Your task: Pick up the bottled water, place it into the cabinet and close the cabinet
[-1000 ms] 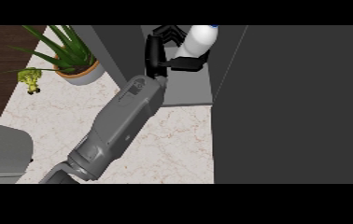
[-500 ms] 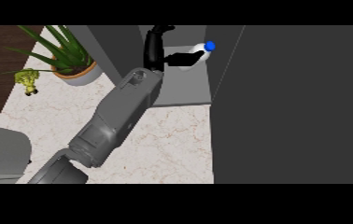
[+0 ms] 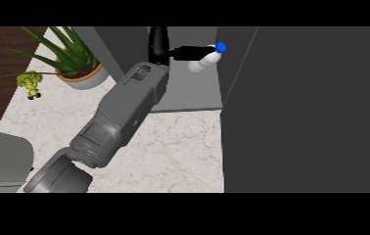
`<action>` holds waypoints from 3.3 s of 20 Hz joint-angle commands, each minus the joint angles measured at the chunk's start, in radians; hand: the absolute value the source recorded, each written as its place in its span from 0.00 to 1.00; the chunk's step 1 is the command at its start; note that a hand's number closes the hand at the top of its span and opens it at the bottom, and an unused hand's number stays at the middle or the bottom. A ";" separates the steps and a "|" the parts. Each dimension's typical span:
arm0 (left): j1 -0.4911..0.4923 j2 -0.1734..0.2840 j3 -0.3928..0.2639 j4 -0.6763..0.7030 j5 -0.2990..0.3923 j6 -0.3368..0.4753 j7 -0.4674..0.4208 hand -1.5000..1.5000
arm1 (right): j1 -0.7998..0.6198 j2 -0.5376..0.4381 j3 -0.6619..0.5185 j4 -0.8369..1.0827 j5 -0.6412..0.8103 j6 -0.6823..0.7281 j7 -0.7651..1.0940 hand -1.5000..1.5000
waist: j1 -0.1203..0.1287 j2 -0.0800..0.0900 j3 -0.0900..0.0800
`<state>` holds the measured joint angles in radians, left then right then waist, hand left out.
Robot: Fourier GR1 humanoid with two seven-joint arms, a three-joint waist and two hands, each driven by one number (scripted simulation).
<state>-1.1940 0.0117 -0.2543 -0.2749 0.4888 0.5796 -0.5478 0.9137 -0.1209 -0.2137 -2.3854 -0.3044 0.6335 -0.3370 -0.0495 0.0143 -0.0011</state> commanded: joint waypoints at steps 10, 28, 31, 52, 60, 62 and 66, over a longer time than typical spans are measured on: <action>0.127 -0.012 -0.072 -0.288 0.127 -0.148 0.000 0.00 | 0.004 0.031 0.027 -0.109 -0.022 -0.039 0.068 0.00 | 0.029 -0.020 0.000; 0.621 0.049 -0.302 -0.983 0.066 -0.070 0.159 0.00 | 0.059 0.018 0.061 -0.220 -0.072 -0.066 0.150 0.00 | 0.061 -0.025 0.000; 0.741 0.117 -0.335 -1.115 0.065 -0.100 0.175 0.00 | -0.022 -0.012 0.047 -0.179 -0.043 -0.090 0.162 0.00 | 0.071 -0.022 0.000; 1.235 0.379 -0.343 -1.598 0.053 -0.119 0.127 0.00 | -0.044 -0.102 0.572 -0.252 0.235 0.023 0.337 1.00 | 0.055 -0.024 -0.003; 1.317 0.414 -0.292 -1.665 0.072 -0.135 0.100 0.00 | -0.147 -0.005 0.920 -0.221 0.465 -0.084 0.493 1.00 | 0.057 -0.020 -0.004; 1.386 0.436 -0.289 -1.692 0.090 -0.167 0.069 0.00 | -0.179 -0.003 0.943 -0.242 0.484 -0.091 0.495 1.00 | 0.062 -0.025 -0.005; 1.414 0.465 -0.229 -1.674 0.128 -0.212 0.048 0.00 | -0.285 0.015 0.999 -0.227 0.501 -0.108 0.555 1.00 | 0.067 -0.025 -0.007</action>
<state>0.1878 0.4569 -0.5177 -1.9498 0.5954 0.3940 -0.4832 0.6958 -0.1401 0.5664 -2.4837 0.0329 0.5251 0.1423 0.0169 -0.0098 -0.0066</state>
